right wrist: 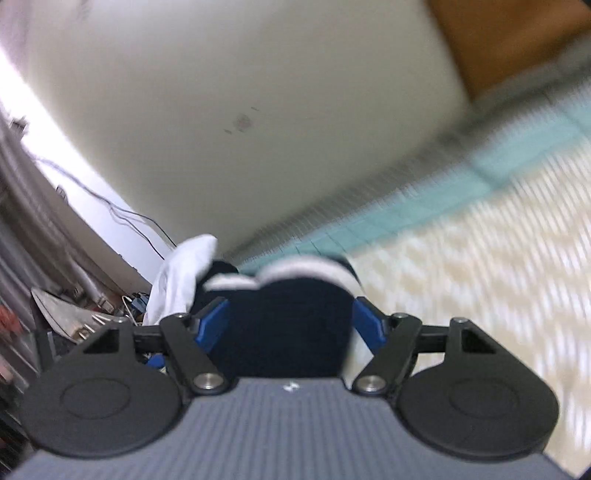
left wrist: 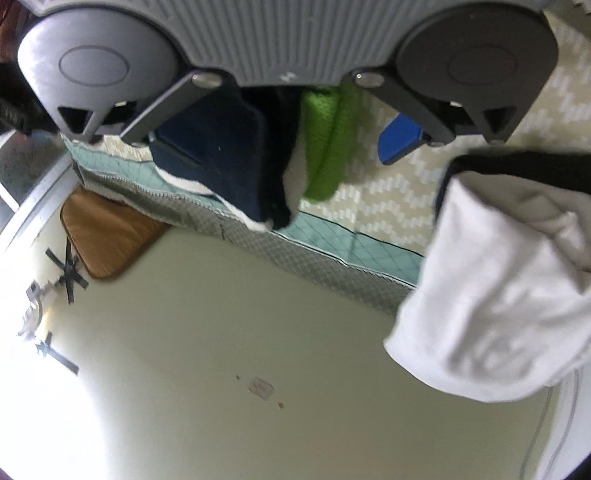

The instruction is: Fold small clothes

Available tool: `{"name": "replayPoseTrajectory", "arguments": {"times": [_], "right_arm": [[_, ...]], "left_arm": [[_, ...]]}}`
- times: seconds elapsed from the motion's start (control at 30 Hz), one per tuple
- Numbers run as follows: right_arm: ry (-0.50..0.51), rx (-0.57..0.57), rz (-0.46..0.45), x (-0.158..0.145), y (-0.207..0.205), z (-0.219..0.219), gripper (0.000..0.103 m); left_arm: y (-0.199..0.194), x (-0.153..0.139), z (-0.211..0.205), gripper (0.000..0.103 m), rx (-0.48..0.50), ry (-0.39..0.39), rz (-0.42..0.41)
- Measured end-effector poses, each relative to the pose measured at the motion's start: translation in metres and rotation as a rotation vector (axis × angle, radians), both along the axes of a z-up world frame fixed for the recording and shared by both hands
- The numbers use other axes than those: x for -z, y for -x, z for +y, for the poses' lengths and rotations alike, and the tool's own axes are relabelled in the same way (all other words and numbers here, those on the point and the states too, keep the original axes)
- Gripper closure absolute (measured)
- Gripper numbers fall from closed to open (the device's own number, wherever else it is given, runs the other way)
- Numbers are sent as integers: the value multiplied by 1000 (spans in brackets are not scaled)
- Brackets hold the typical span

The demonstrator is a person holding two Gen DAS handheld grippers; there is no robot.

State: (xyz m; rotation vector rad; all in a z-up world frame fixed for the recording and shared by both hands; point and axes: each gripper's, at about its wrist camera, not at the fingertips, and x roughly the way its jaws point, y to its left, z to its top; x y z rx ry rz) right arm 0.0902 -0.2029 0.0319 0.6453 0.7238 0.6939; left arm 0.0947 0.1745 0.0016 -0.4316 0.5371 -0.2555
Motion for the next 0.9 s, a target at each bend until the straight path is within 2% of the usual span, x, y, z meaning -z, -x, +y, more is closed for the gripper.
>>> {"name": "replayPoseTrajectory", "arguments": {"times": [0.1, 0.2, 0.33, 0.5, 0.63, 0.73, 0.9], "right_arm": [[-63, 24, 85, 27, 8, -13, 29], [-72, 34, 42, 31, 20, -13, 30], [-70, 52, 4, 31, 31, -10, 30], [-258, 126, 45, 48, 25, -34, 35], [-354, 157, 74, 55, 23, -46, 39], [-354, 162, 80, 54, 23, -46, 40], [-288, 157, 64, 48, 23, -40, 41]], "left_arm": [[-11, 15, -6, 0, 19, 6, 17], [-18, 33, -7, 0, 76, 44, 49], [-21, 40, -6, 0, 105, 73, 53], [-22, 39, -16, 0, 124, 58, 40], [-23, 40, -17, 0, 132, 64, 41], [-23, 39, -17, 0, 136, 66, 44], [-16, 34, -11, 0, 105, 70, 26]]}}
